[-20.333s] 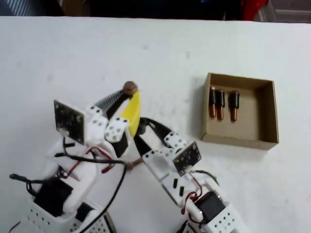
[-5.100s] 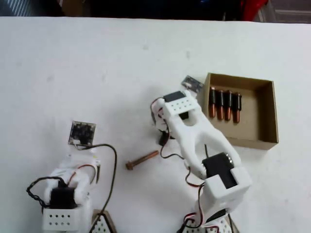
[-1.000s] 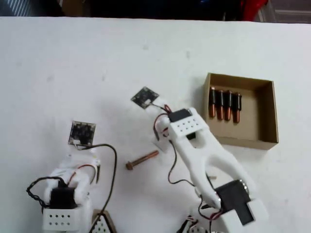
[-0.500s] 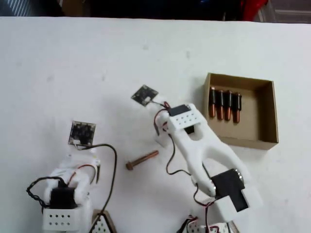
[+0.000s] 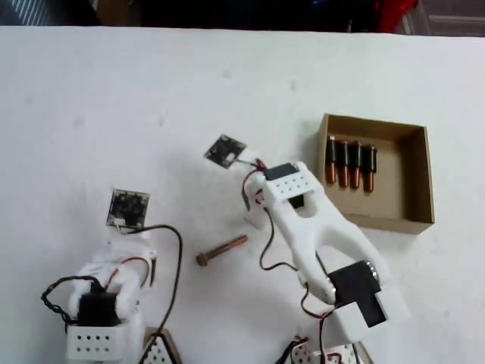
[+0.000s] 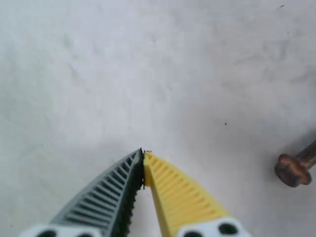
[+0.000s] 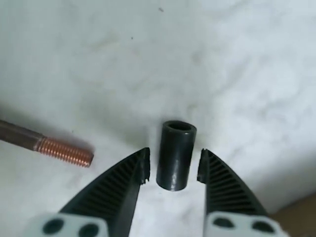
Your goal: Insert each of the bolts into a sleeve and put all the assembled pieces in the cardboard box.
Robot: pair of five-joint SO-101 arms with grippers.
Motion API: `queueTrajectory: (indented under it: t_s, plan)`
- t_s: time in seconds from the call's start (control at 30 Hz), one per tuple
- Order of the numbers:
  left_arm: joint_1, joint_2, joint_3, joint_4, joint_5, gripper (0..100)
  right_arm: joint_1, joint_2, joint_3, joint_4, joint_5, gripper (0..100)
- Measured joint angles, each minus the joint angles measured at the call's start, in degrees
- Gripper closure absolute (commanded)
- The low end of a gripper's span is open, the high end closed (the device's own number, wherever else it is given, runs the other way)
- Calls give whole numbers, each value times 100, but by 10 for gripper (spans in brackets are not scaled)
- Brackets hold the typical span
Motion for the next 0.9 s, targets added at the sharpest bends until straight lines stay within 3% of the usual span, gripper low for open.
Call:
queueTrajectory:
  t_s: [0.17,0.33,0.73,0.9]
  plan:
    - [0,0,0,0,0,977,0,0,0,-53,62,865]
    - [0,0,0,0,0,977,0,0,132,-334,79,961]
    - [0,0,0,0,0,977,9,-9,246,-413,97,883]
    - [0,0,0,0,0,977,9,0,281,-387,97,926]
